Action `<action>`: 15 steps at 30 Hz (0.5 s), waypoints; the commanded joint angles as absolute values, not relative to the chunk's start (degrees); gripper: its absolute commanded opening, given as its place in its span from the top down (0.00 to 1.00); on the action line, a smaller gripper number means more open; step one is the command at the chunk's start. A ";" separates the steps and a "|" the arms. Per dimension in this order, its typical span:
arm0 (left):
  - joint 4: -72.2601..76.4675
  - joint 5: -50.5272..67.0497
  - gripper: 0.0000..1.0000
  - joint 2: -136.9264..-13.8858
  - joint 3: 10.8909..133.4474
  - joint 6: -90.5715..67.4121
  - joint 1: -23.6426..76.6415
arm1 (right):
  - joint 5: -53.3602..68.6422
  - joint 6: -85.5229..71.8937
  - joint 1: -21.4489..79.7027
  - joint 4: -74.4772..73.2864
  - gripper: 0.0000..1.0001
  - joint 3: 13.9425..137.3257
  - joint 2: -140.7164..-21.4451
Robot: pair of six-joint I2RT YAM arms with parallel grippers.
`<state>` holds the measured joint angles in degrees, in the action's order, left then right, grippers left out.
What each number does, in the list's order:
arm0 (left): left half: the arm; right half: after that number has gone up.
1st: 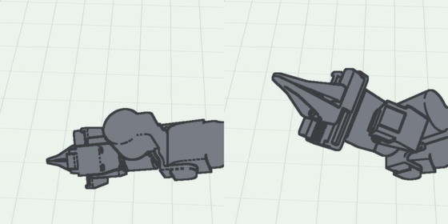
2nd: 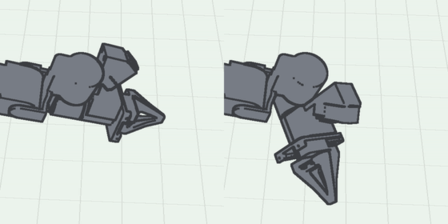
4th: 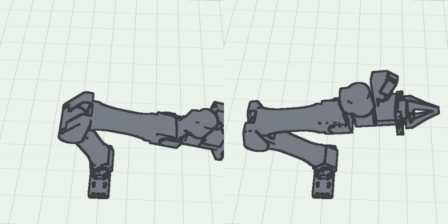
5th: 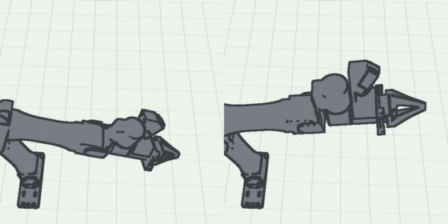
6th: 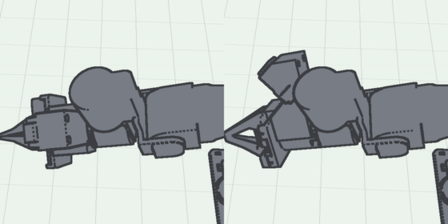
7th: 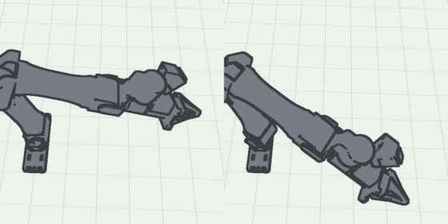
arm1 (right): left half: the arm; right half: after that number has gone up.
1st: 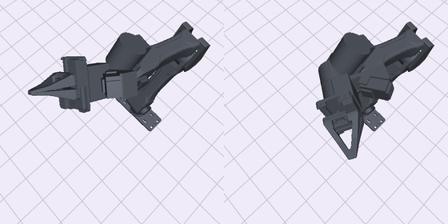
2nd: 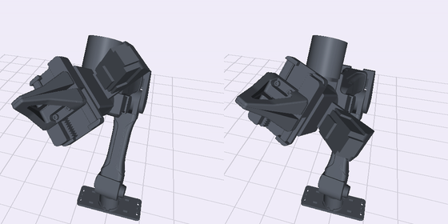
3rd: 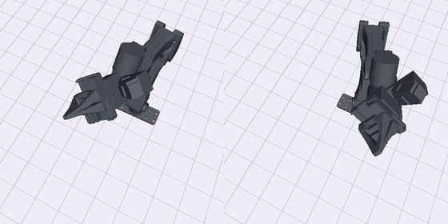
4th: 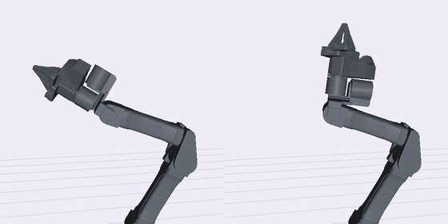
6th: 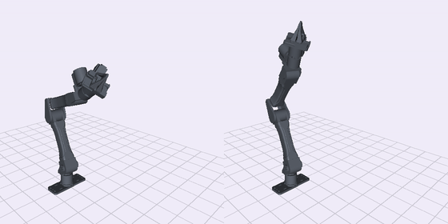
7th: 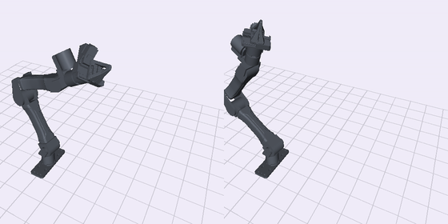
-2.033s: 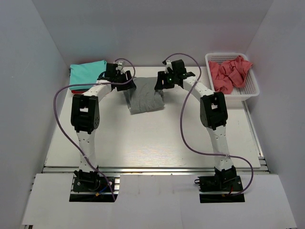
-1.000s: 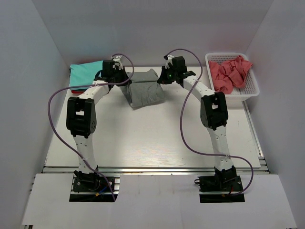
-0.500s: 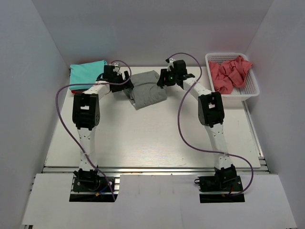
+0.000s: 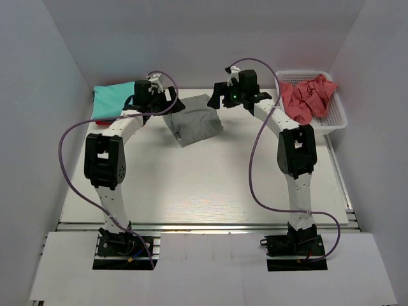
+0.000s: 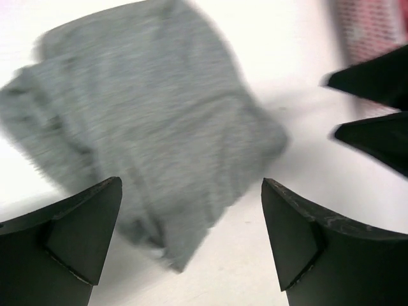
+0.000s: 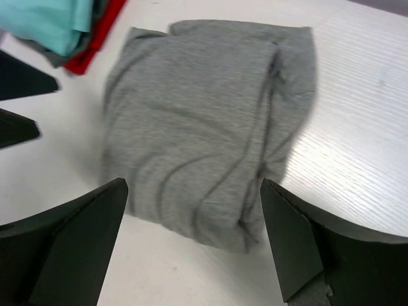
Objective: Fold and stack the t-shirts
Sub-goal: Smooth out wrinkles on the folded tshirt
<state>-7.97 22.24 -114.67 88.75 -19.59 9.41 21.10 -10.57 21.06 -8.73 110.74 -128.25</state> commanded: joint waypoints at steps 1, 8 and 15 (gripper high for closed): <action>-1.08 32.15 0.00 -114.41 86.84 -21.79 11.51 | 26.71 -13.52 22.15 -6.34 0.10 108.46 -126.99; 1.85 40.17 0.00 -121.28 85.88 -24.52 14.67 | 30.32 -19.85 22.67 -4.48 0.55 107.84 -132.97; 3.34 41.57 0.00 -125.24 81.47 -25.05 15.82 | 27.42 -20.65 22.85 -5.10 0.75 103.73 -138.43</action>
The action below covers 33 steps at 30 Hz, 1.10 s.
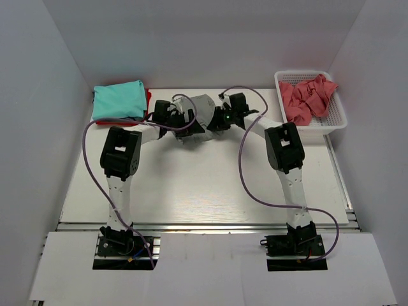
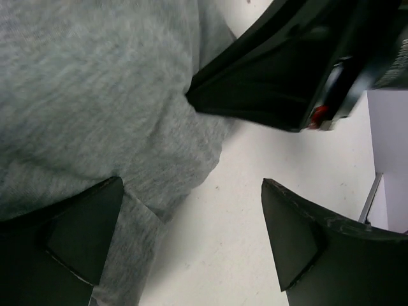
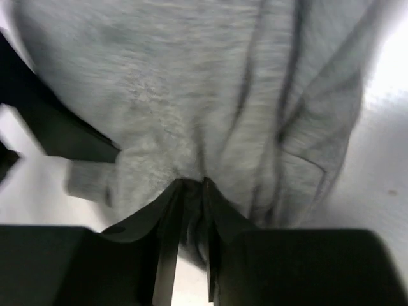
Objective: Fold and stack the t-shirts
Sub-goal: Smooth out wrinkles on the folded tshirt
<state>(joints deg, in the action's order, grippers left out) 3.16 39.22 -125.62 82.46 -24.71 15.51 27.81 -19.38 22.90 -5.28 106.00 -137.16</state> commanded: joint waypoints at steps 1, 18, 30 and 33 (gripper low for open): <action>2.73 41.57 0.00 -125.24 80.43 -25.05 15.82 | 28.03 -20.57 23.03 -4.84 0.77 101.27 -138.17; -19.68 35.79 0.00 -82.72 51.23 -14.86 25.49 | 26.90 -14.68 33.75 -13.08 0.62 48.25 -87.38; -19.58 21.11 0.09 -96.20 68.19 -14.33 24.17 | 2.29 -18.71 30.68 -18.01 0.40 56.69 -80.58; -21.09 20.57 0.15 -101.49 72.94 -13.71 24.17 | 2.46 -18.72 28.40 -19.07 0.40 57.13 -83.92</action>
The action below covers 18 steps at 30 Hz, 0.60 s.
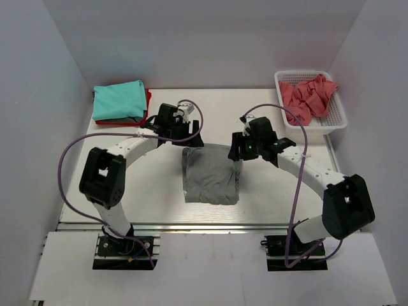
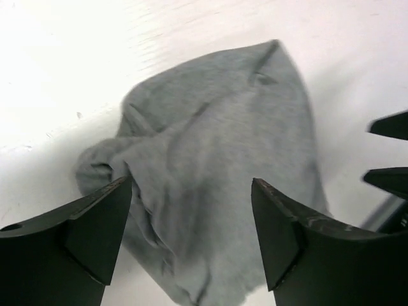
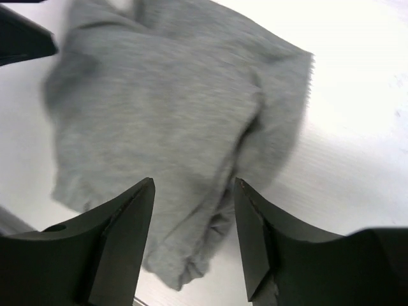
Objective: Fold and stack the t-shirts
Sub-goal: Smooth out wrinkles on the folded tshirt
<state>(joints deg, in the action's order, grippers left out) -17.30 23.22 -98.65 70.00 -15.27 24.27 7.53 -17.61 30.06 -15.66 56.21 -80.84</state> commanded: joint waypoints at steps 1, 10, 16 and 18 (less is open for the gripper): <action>-20.48 20.57 0.17 -102.30 72.95 -13.71 24.17 | 4.38 -18.55 27.69 -18.81 0.42 57.39 -84.54; -19.86 21.80 0.48 -106.17 74.71 -13.18 24.17 | 14.94 -18.19 25.40 -11.26 0.48 58.98 -91.49; -18.54 22.76 0.71 -107.31 74.00 -13.18 24.17 | 19.51 -20.83 24.17 -5.72 0.57 58.01 -94.48; -18.54 23.29 0.83 -107.92 74.70 -13.18 24.17 | 20.65 -21.18 23.73 -5.45 0.59 58.45 -96.15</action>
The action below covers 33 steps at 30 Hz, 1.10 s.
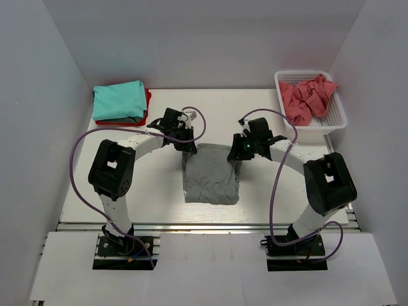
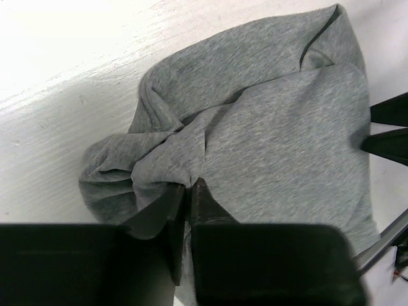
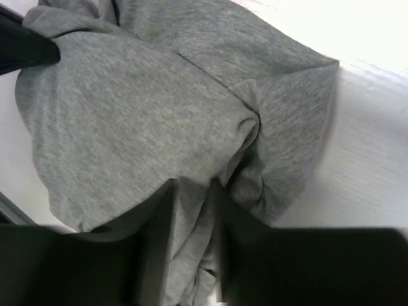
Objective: Fold and stack the t-shirts
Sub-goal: Smooth out wrinkles on the folded tshirt
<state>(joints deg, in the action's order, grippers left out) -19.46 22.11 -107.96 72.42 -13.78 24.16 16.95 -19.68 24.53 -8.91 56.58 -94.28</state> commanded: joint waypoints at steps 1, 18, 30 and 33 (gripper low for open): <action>-18.54 23.29 0.89 -107.93 74.71 -13.18 24.17 | 20.65 -21.36 23.73 -4.58 0.70 58.62 -96.41; -9.76 19.88 1.00 -81.04 58.28 -11.78 25.22 | 18.81 -18.28 23.38 -4.31 1.00 49.14 -71.83; -11.07 6.54 1.00 -94.73 66.25 -11.78 24.17 | 11.25 -15.65 23.03 2.37 1.00 57.19 -86.28; -11.07 2.20 1.00 -99.38 68.54 -13.01 23.64 | 11.25 -15.47 22.68 3.68 1.00 60.64 -94.54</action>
